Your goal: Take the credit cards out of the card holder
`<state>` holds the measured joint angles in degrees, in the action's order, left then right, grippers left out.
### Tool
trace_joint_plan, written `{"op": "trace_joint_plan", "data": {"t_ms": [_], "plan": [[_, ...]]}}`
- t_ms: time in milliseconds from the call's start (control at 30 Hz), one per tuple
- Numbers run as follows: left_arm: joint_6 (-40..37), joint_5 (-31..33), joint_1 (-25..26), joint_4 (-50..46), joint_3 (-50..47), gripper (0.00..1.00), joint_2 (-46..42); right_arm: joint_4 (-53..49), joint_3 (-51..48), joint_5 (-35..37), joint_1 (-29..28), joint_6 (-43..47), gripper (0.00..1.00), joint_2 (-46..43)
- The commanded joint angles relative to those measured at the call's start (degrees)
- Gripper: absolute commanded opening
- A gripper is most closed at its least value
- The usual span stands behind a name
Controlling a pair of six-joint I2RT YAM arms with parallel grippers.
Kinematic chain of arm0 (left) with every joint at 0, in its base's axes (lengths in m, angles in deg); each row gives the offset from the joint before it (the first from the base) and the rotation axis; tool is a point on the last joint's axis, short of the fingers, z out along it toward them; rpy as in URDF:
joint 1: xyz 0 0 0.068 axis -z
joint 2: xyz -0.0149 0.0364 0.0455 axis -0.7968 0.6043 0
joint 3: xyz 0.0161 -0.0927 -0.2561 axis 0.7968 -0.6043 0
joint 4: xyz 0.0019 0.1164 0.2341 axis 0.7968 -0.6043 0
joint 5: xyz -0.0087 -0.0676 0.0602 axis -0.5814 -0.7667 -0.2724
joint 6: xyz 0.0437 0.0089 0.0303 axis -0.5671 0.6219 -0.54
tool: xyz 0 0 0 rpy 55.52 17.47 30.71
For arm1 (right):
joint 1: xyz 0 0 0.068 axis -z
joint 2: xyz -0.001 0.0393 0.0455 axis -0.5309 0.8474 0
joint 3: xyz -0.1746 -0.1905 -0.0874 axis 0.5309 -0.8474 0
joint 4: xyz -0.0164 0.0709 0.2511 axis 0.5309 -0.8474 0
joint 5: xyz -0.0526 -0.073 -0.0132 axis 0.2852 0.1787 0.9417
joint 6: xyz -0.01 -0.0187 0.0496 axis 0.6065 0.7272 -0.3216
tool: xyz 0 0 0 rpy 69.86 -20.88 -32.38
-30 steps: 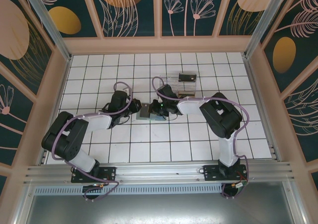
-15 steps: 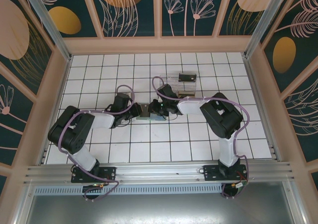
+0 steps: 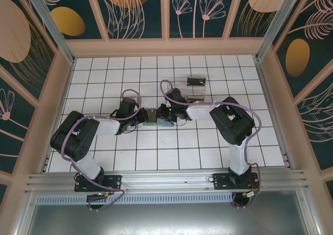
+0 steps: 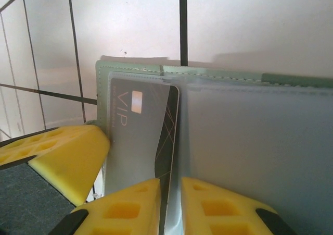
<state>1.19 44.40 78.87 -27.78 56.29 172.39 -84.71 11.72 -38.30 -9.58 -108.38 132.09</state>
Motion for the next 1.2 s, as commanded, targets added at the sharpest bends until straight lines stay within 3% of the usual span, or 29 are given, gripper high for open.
{"op": "trace_joint_plan", "data": {"t_ms": [0, 233, 567, 1167], "plan": [[-0.93, 1.44, 0.33, -2.64, -1.52, 0.09, 0.93, 3.12, -0.66, -2.83, 0.53, -1.48, 0.18, 0.61], [-0.41, 1.27, 0.50, -1.65, -2.22, 0.09, 0.68, 4.51, -1.22, -4.82, 0.84, -2.54, 0.17, 1.20], [-0.35, 1.36, 0.72, -1.35, -2.29, 0.08, 0.39, -0.34, -1.88, -0.51, 0.69, -1.75, 0.18, -1.17], [-0.10, 0.96, 1.11, -0.44, -2.40, 0.08, 0.47, 4.82, -1.49, -6.08, 0.71, -4.60, 0.18, 2.09]]}}
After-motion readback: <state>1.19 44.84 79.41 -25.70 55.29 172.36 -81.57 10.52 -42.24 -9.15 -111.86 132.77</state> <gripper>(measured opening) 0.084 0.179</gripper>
